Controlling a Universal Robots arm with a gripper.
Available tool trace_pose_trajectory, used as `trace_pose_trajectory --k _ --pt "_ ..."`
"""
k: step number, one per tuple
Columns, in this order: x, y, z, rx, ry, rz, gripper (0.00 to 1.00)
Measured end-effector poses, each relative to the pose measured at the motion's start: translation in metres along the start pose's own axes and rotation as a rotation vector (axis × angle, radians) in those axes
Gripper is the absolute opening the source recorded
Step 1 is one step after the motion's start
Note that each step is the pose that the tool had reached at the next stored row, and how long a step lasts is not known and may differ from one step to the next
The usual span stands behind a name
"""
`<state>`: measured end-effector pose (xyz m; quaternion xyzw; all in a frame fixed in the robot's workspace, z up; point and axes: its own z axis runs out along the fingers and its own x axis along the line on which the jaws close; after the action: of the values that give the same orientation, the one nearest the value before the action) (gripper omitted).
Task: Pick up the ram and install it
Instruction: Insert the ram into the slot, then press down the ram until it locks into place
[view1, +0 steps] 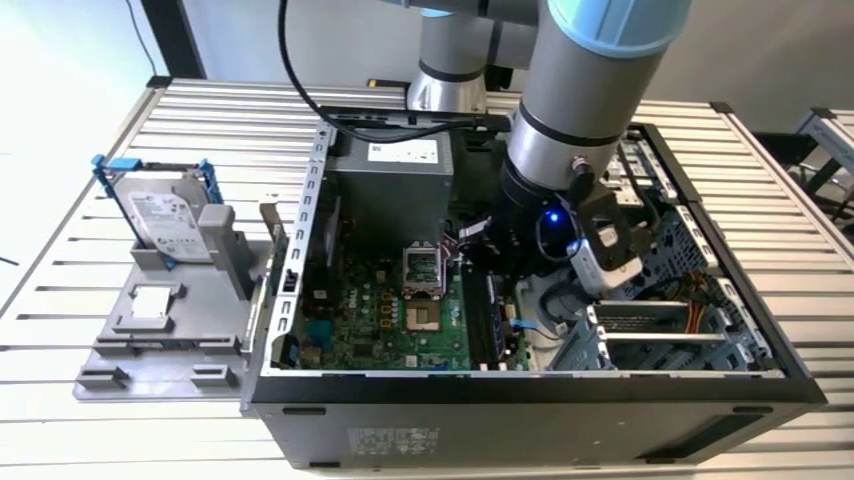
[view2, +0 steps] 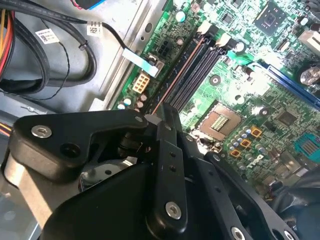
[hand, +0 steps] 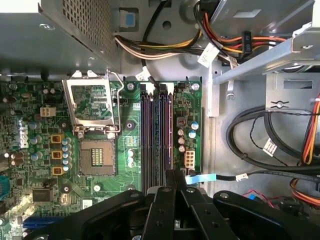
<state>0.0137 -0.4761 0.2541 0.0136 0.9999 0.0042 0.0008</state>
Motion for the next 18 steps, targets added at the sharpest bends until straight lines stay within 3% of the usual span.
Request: trace_pose_trajectory --k 6,9,18 --pt "0.0 0.0 0.0 0.0137 -0.0004 0.0 0.0" --pt "0.0001 0.0 0.0 0.0149 -0.0003 -0.009 0.0" --pt "0.0001 0.0 0.0 0.0147 -0.0003 -0.163 0.0"
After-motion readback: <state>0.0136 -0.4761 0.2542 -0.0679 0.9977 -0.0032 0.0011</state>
